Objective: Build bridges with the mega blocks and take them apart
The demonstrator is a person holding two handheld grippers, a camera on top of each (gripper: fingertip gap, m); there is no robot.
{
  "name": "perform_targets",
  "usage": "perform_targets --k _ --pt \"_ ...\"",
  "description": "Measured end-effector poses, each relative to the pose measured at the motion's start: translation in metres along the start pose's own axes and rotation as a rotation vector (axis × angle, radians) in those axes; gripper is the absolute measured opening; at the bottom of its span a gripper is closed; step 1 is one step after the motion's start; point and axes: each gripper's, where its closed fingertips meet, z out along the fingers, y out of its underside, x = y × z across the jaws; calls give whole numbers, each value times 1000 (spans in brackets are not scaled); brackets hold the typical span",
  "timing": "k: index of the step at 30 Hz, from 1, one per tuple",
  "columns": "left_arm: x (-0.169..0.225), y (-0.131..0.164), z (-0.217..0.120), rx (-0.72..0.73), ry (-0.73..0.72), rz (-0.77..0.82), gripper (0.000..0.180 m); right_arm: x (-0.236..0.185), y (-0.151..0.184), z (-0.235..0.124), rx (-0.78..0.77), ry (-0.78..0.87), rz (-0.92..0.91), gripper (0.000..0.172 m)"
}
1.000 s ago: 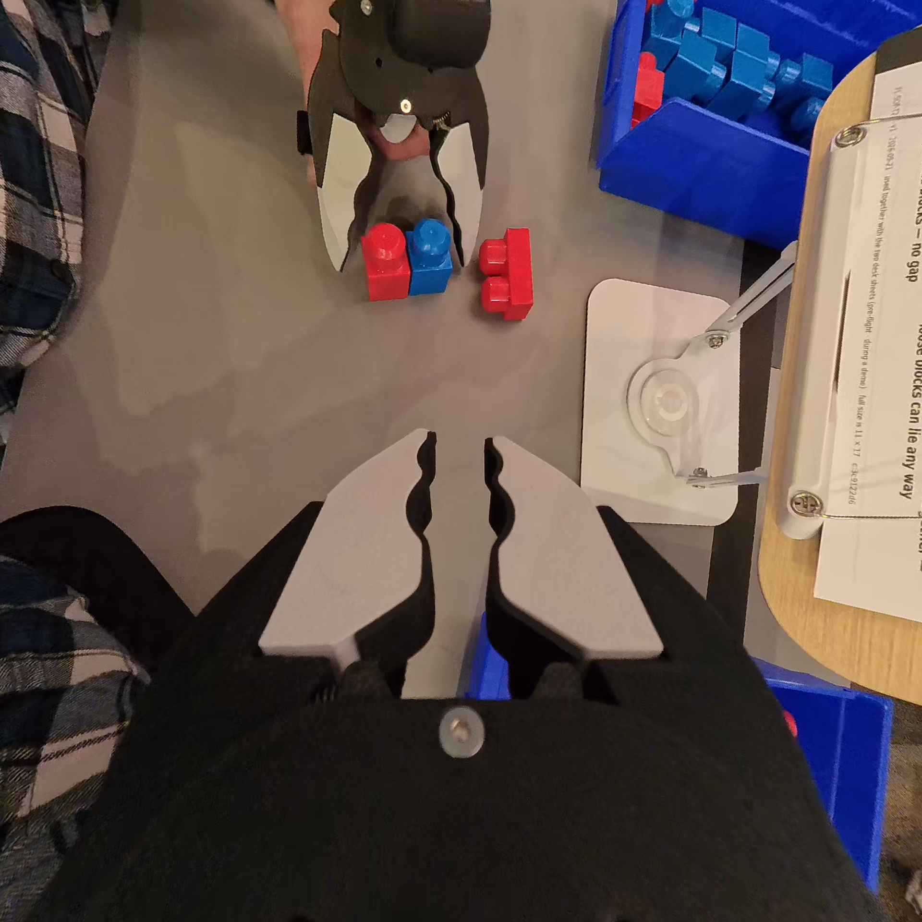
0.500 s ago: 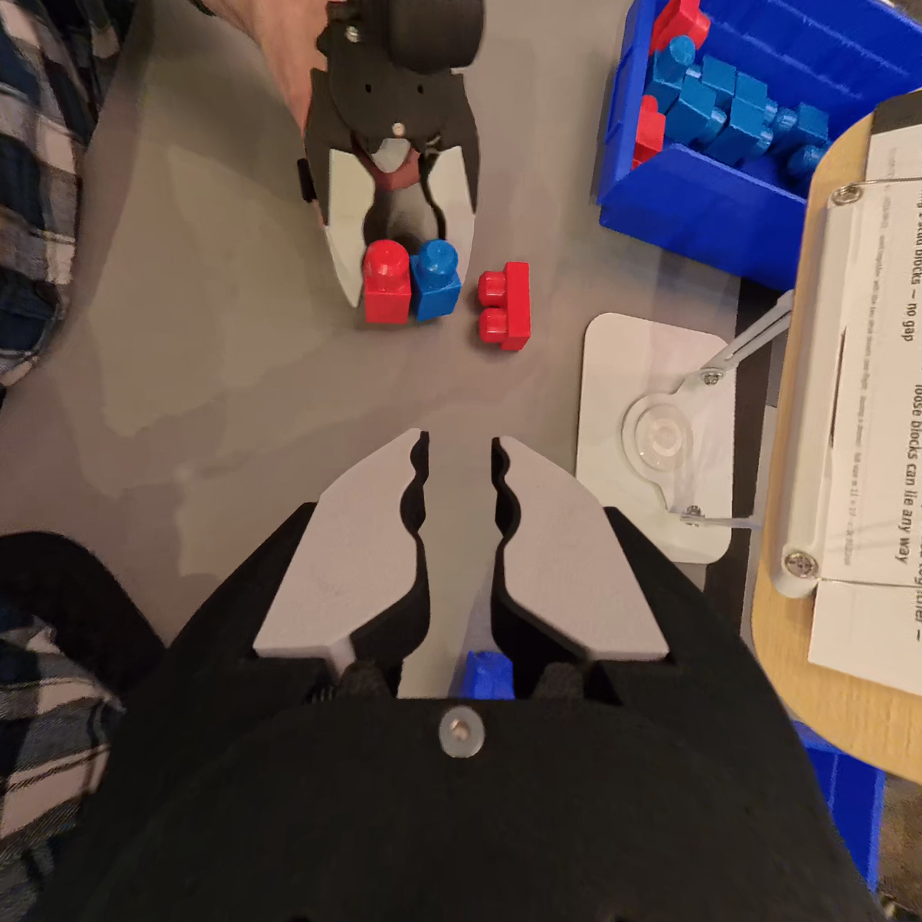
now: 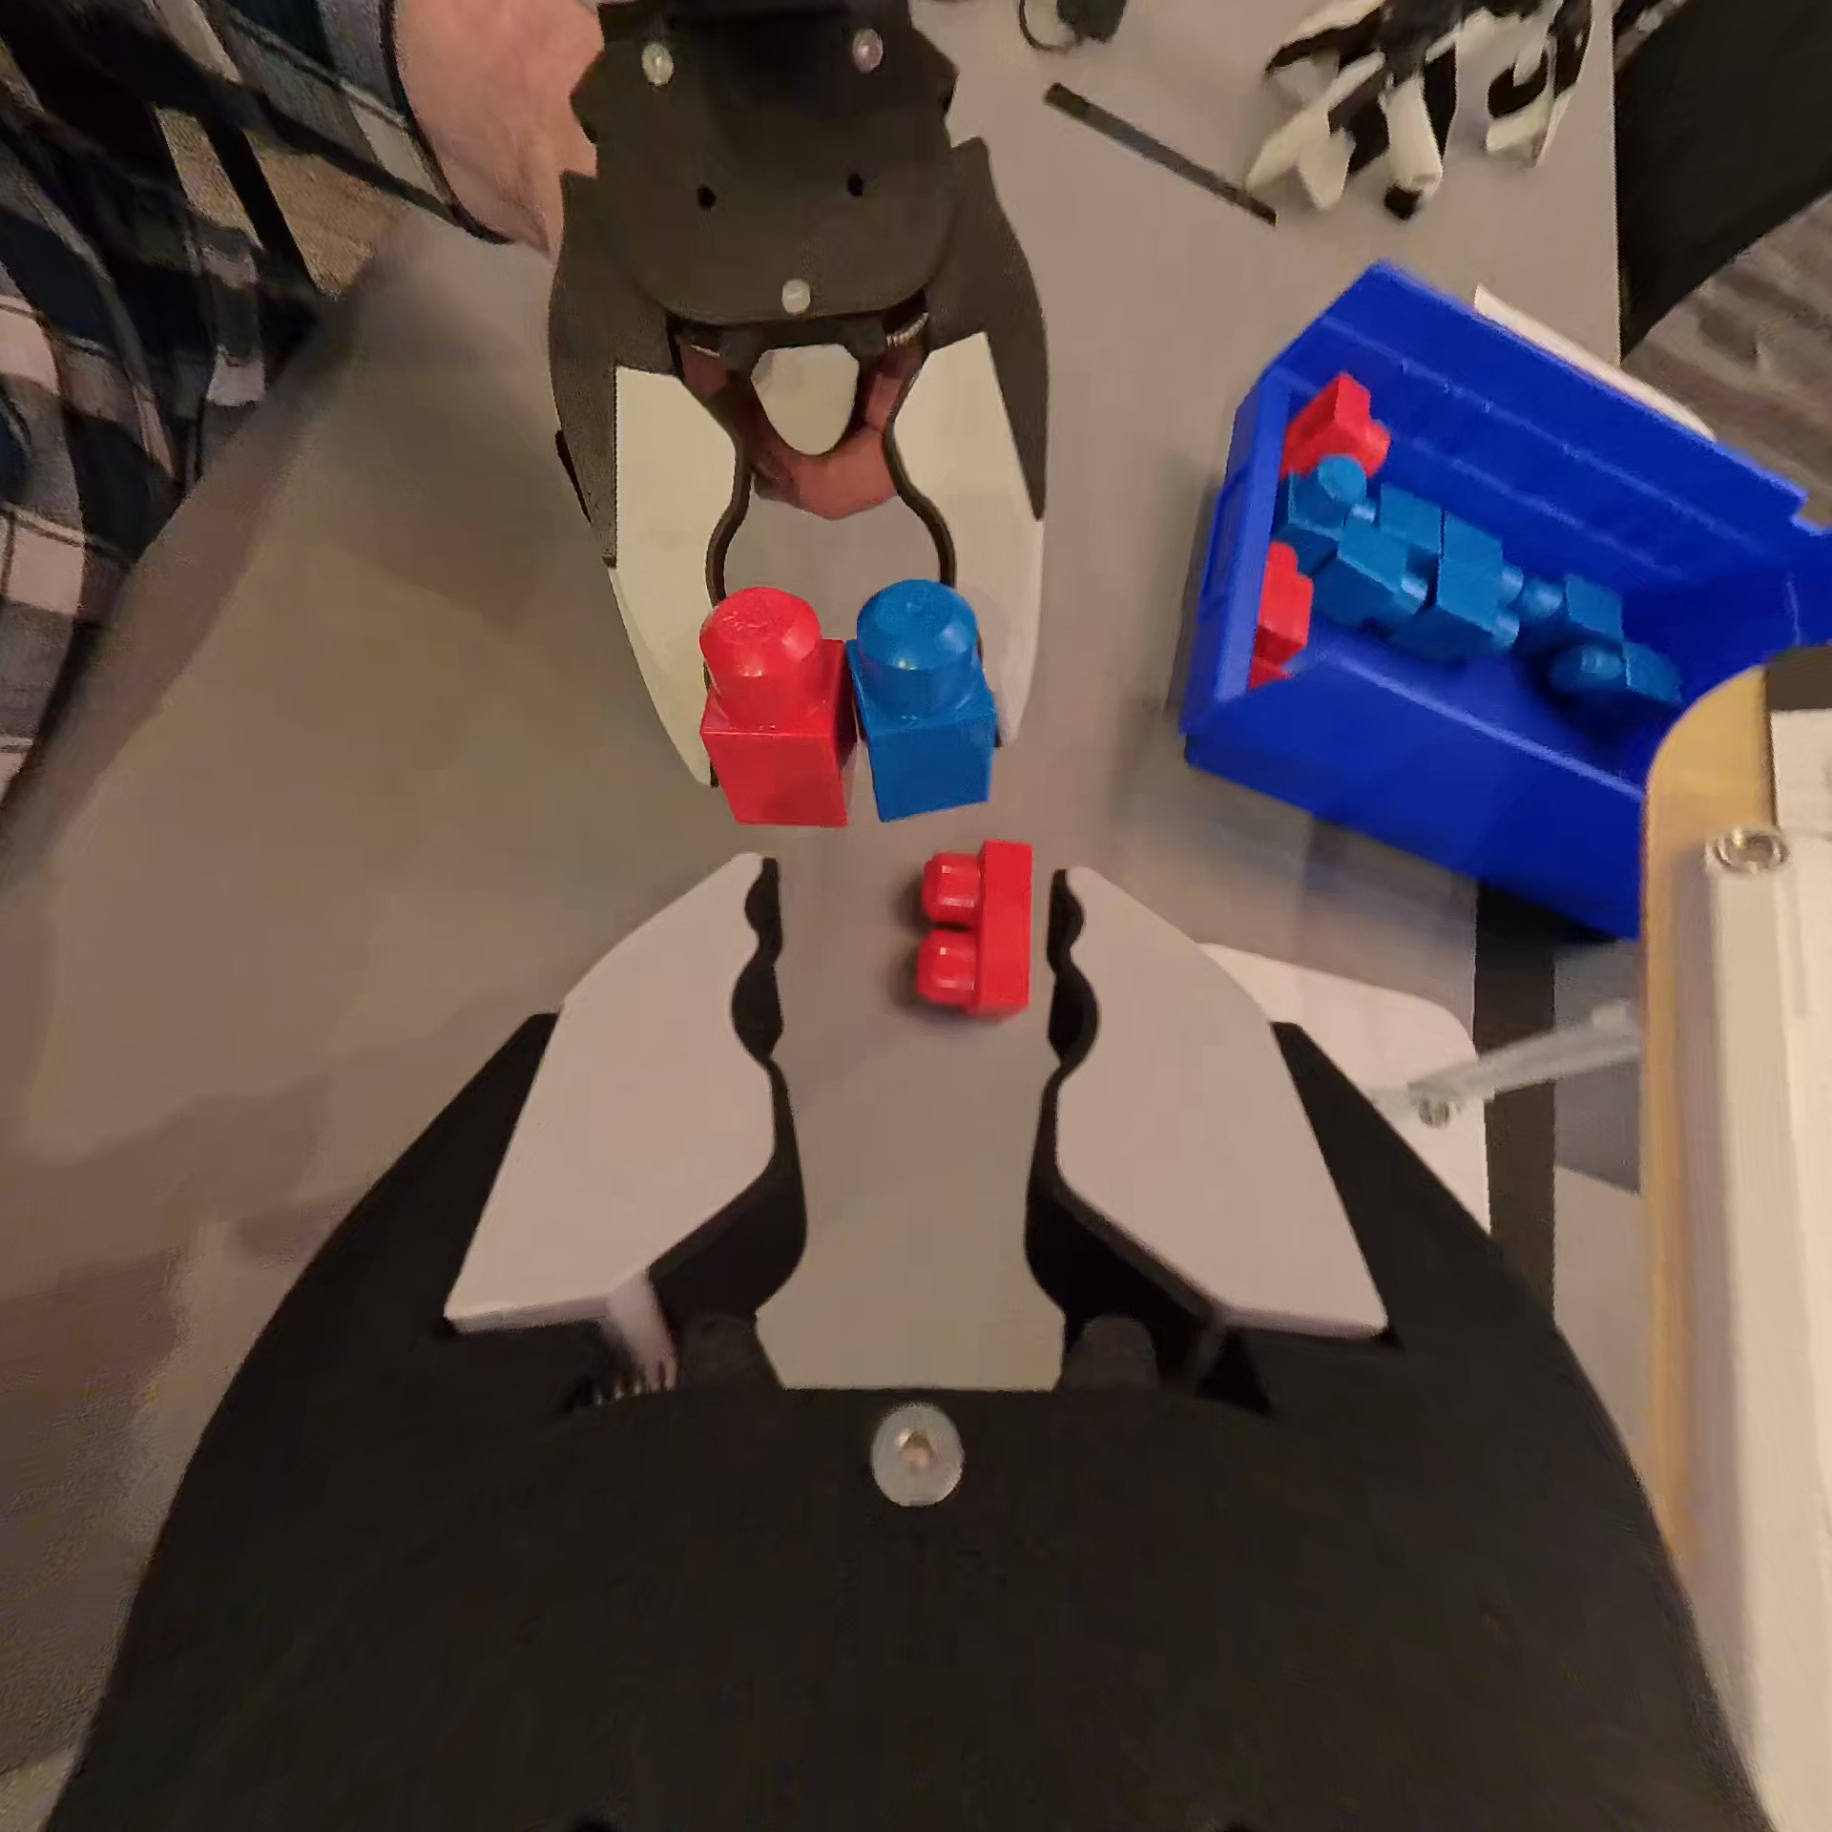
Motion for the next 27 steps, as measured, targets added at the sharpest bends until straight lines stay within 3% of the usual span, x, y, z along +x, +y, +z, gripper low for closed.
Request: perform_targets --k 3,6,13,27 --pt "-3 -20 -12 88 7 -17 77 -5 -5 17 28 -21 -19 79" --pt "-6 -34 -20 141 18 -30 77 -9 -5 28 8 -24 -42 83" --pt "-6 -53 -28 209 66 -37 77 -8 -21 28 127 -33 -41 71" --pt "-6 -78 -38 311 93 -55 77 -7 -34 20 216 -31 -40 64"
